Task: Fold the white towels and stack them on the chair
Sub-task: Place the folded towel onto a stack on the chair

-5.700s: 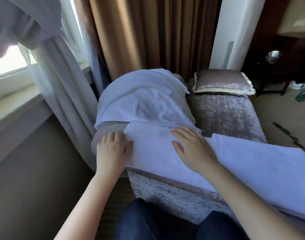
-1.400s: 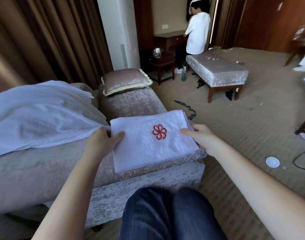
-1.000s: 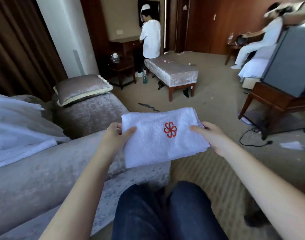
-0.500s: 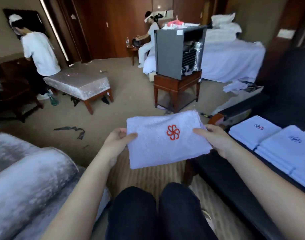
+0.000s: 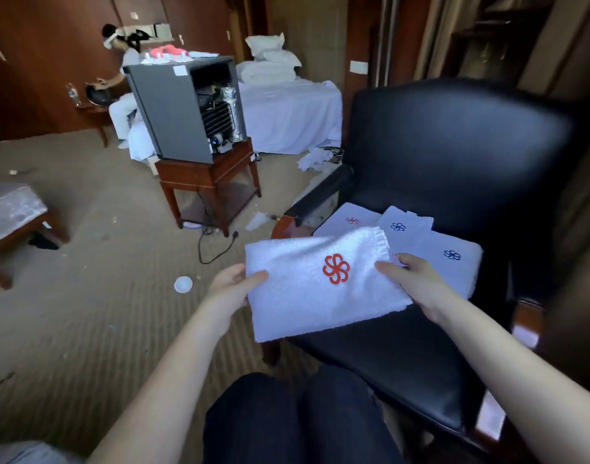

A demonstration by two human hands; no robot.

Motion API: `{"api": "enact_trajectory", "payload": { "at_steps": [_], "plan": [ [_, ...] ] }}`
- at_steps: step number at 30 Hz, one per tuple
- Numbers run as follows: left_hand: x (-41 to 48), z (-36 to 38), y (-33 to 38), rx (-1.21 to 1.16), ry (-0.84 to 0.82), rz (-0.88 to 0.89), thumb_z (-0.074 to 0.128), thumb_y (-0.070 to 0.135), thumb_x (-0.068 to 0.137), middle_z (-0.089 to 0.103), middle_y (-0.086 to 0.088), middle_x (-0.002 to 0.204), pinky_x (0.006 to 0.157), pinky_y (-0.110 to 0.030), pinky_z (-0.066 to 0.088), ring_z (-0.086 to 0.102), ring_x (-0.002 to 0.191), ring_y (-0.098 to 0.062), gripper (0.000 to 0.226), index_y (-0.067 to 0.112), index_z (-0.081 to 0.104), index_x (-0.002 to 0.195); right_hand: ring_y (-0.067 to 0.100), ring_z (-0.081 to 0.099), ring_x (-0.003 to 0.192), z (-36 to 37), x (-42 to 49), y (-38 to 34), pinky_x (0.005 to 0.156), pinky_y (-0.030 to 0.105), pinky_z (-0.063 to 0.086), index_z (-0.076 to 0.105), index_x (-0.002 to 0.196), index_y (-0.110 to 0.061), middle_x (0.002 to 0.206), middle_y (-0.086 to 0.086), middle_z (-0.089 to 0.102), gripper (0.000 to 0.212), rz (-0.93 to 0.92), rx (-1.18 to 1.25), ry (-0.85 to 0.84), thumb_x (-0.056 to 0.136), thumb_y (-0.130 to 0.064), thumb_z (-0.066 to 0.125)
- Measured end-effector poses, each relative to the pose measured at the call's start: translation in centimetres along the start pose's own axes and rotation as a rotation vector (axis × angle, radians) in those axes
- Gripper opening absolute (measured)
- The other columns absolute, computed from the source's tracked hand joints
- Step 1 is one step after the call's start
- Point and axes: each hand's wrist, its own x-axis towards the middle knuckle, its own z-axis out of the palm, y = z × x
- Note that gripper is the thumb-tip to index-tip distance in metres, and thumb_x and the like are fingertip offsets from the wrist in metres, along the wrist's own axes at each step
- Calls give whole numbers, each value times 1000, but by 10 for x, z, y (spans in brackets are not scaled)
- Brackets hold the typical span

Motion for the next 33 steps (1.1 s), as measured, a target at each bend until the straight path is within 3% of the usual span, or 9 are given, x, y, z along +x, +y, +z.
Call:
{"api": "enact_trajectory", "payload": {
  "at_steps": [4, 6, 8, 14, 17, 21, 24, 29, 33],
  "plan": [
    [10, 33, -10, -34, -76, -21, 70, 20, 88, 69, 3, 108, 77, -30, 53, 66, 98, -15, 28, 20, 62, 115, 4, 46, 45, -25, 1, 17, 47, 13, 33, 49, 66, -18, 55, -12, 50, 27, 28, -11, 90, 88, -26, 63],
    [19, 44, -19, -34, -108, -56, 70, 21, 88, 70, 1, 107, 78, -32, 54, 67, 98, -17, 30, 22, 61, 116, -1, 50, 44, -32, 3, 27, 44, 10, 34, 54, 73, -24, 59, -13, 54, 19, 38, -38, 111, 90, -27, 62],
    [29, 53, -26, -30, -132, -89, 71, 22, 87, 71, 0, 106, 83, -36, 55, 68, 97, -18, 30, 25, 62, 115, 3, 56, 58, -35, 8, 36, 52, 15, 39, 60, 88, -25, 73, -8, 59, 6, 68, -87, 122, 90, -30, 61],
    [69, 72, -47, -72, -137, -174, 69, 25, 89, 70, 1, 110, 87, -40, 55, 67, 101, -18, 29, 30, 59, 116, 15, 61, 81, -30, 49, 50, 62, 24, 44, 57, 107, -24, 95, 0, 65, 19, 162, -274, 125, 93, -37, 55],
    [93, 79, -54, -138, -71, -209, 68, 27, 90, 70, 2, 109, 86, -39, 55, 67, 100, -19, 25, 30, 59, 114, 12, 66, 90, -33, 74, 43, 70, 23, 49, 58, 106, -26, 99, -4, 69, 18, 145, -210, -42, 90, -35, 61],
    [134, 87, -56, -207, -22, -220, 65, 23, 92, 71, 1, 106, 76, -34, 55, 68, 98, -19, 21, 27, 60, 111, 12, 67, 102, -43, 120, 38, 91, 35, 54, 56, 121, -34, 107, -7, 71, 48, 128, -103, -254, 75, -27, 71],
    [170, 96, -56, -223, -81, -237, 65, 19, 91, 72, -1, 108, 74, -34, 56, 70, 98, -20, 24, 22, 60, 115, 21, 67, 100, -50, 173, 39, 96, 40, 52, 51, 126, -35, 108, 2, 69, 57, 136, -90, -114, 75, -23, 74],
    [230, 125, -55, -184, -211, -224, 66, 12, 88, 71, 1, 112, 72, -34, 58, 71, 95, -16, 43, 25, 53, 126, 21, 62, 102, -62, 266, 37, 88, 31, 50, 55, 120, -24, 112, 8, 62, 57, 136, 13, 170, 70, -22, 83],
    [290, 152, -61, -273, -188, -225, 71, 10, 86, 70, -1, 110, 62, -29, 58, 72, 88, -15, 51, 27, 47, 129, 16, 60, 83, -62, 338, 34, 65, 25, 48, 56, 113, -17, 99, 2, 62, 42, 16, -7, 275, 78, -12, 78]
  ]
}}
